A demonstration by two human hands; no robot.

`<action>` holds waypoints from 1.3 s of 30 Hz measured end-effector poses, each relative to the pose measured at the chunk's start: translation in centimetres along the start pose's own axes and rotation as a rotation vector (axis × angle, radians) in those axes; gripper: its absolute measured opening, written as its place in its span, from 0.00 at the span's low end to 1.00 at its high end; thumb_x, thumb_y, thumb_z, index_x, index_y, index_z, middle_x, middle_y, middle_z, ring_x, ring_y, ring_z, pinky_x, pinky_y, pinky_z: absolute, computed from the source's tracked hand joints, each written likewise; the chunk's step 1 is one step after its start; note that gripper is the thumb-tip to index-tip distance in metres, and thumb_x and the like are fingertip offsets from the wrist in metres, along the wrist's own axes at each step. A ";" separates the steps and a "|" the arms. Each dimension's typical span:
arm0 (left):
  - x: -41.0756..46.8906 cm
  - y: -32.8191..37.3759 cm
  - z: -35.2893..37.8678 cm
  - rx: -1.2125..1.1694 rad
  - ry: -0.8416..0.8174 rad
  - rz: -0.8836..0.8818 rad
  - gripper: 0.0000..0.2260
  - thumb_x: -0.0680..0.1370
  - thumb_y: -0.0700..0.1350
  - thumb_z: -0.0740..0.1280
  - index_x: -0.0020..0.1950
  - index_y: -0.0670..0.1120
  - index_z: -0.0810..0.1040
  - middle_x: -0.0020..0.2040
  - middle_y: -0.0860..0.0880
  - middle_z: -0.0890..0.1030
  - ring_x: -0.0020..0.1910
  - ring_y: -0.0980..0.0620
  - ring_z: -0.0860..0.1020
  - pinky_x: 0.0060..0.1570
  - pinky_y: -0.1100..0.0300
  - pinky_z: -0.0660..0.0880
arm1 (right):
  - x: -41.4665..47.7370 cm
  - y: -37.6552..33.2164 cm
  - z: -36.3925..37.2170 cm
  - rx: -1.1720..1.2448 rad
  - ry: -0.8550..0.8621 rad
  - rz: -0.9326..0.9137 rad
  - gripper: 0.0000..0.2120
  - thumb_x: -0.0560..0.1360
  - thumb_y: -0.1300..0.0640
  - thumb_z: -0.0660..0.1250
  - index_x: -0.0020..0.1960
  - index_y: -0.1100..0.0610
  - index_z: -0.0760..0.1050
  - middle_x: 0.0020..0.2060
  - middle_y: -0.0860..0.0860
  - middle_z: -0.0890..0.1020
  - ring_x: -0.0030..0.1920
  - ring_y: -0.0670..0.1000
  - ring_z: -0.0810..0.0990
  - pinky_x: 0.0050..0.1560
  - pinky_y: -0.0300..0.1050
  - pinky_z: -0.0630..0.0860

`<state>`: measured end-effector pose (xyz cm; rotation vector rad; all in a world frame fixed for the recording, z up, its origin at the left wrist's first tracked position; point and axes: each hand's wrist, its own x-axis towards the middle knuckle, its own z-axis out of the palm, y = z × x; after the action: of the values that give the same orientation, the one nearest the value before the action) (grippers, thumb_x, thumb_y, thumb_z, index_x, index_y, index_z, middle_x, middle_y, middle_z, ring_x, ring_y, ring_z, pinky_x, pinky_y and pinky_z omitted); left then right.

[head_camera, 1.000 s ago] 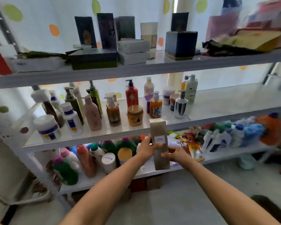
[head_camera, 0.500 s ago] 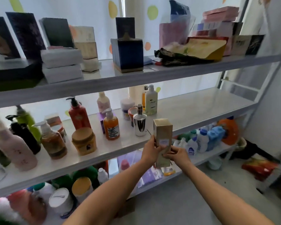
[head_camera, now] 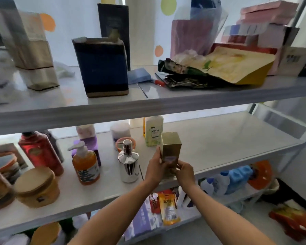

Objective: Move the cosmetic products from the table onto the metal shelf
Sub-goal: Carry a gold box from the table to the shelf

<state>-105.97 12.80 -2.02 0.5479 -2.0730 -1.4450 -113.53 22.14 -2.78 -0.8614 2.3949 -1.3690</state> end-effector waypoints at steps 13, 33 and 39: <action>8.9 -2.0 0.7 0.229 0.261 -0.259 0.22 0.80 0.43 0.64 0.74 0.46 0.64 0.61 0.44 0.78 0.61 0.46 0.77 0.60 0.57 0.74 | 12.7 1.8 2.0 -0.106 -0.187 -0.244 0.06 0.76 0.59 0.67 0.50 0.58 0.80 0.45 0.53 0.84 0.39 0.47 0.76 0.42 0.33 0.70; 6.2 -2.3 1.8 0.741 0.060 -0.500 0.45 0.75 0.49 0.70 0.79 0.46 0.41 0.80 0.46 0.46 0.78 0.47 0.46 0.76 0.49 0.52 | 14.5 3.7 0.7 -0.230 -0.432 -0.511 0.26 0.75 0.52 0.68 0.70 0.53 0.64 0.63 0.53 0.76 0.59 0.55 0.78 0.54 0.44 0.76; 3.8 -1.7 2.6 0.938 -0.054 -0.555 0.48 0.76 0.58 0.67 0.77 0.44 0.34 0.78 0.46 0.35 0.77 0.48 0.36 0.74 0.52 0.39 | 13.1 5.6 -1.1 -0.450 -0.572 -0.492 0.43 0.71 0.40 0.69 0.76 0.55 0.50 0.75 0.53 0.61 0.73 0.54 0.63 0.67 0.49 0.67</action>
<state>-110.55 11.77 -3.56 1.5456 -2.7081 -0.6132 -126.54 17.08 -6.05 -1.7690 2.1119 -0.5537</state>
